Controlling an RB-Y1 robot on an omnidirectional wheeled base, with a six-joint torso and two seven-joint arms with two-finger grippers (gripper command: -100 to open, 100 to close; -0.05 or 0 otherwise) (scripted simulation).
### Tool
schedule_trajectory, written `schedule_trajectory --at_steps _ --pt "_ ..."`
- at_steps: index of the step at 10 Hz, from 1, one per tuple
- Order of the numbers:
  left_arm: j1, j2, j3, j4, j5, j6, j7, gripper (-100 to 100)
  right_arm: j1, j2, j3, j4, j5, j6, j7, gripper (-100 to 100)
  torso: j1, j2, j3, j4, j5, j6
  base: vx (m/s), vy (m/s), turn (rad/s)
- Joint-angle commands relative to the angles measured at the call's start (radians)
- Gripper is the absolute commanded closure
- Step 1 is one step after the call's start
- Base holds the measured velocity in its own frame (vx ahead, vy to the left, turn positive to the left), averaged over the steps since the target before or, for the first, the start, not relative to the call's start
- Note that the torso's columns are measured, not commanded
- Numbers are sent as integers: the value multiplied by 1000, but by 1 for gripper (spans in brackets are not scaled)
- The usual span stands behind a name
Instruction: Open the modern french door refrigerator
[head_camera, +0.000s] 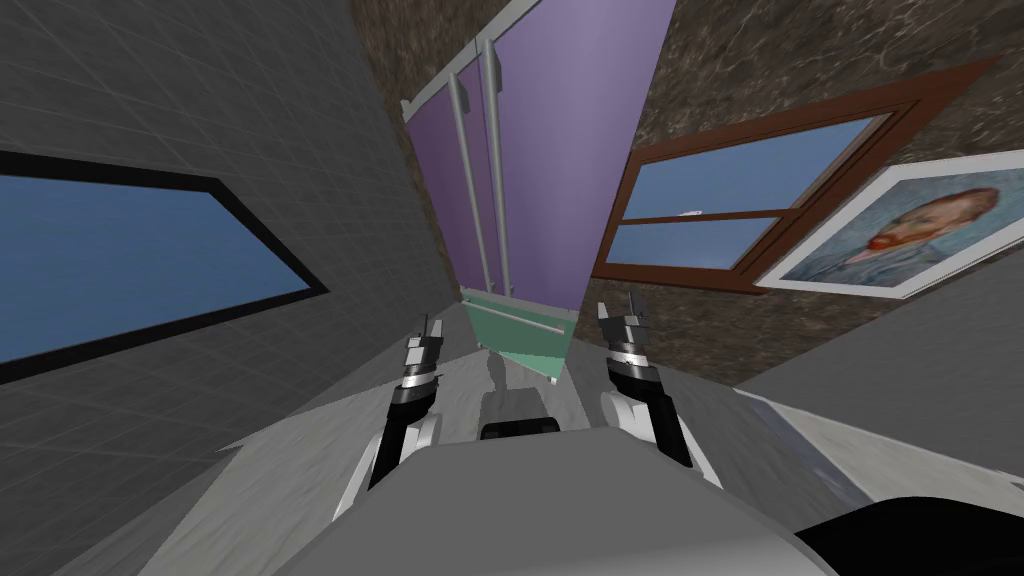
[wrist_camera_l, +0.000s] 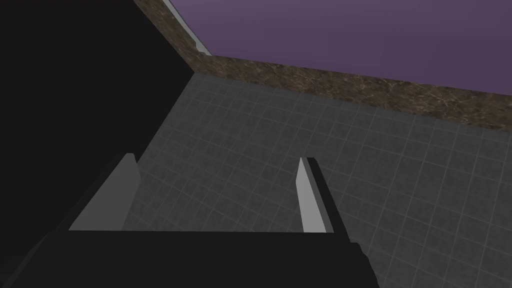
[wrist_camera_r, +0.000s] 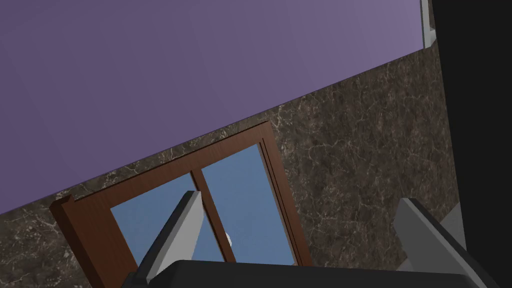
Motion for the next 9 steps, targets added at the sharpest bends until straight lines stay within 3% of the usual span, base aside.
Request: schedule_trajectory --at_steps 1,9 --pt "0 0 0 0 0 0 0 0 0 0 0 0 0 0 0 0 0 40 -82 41 0 0 0 0 0" --pt "0 0 0 0 0 0 0 0 0 0 0 0 0 0 0 0 0 618 -1234 617 0 0 0 0 0"
